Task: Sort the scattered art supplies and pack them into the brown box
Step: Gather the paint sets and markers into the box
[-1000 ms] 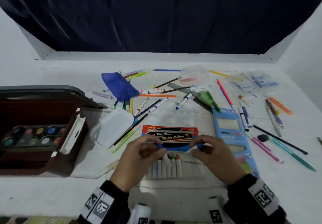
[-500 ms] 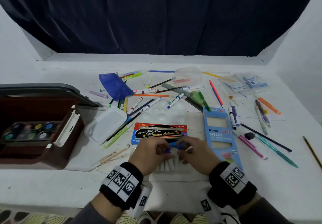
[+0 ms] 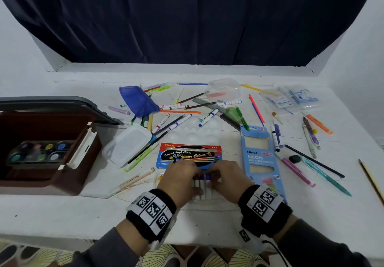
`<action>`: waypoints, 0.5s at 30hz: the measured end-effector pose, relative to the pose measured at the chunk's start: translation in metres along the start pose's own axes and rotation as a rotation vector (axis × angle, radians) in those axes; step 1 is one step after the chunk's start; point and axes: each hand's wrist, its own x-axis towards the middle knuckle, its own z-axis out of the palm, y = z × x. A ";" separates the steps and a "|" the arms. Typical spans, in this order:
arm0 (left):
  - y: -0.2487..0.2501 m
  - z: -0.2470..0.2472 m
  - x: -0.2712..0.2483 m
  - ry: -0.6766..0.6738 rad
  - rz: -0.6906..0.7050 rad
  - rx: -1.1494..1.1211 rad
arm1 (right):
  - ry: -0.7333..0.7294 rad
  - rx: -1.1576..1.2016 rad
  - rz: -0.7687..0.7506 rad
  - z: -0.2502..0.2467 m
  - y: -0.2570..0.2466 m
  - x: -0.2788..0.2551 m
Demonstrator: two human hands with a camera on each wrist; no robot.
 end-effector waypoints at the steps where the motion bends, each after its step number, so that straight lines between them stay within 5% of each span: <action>1: 0.001 -0.001 0.000 -0.009 -0.006 0.030 | 0.001 -0.019 -0.006 0.000 -0.002 0.000; 15: 0.001 -0.014 0.005 -0.054 -0.011 0.140 | -0.078 -0.297 0.003 0.003 -0.008 0.012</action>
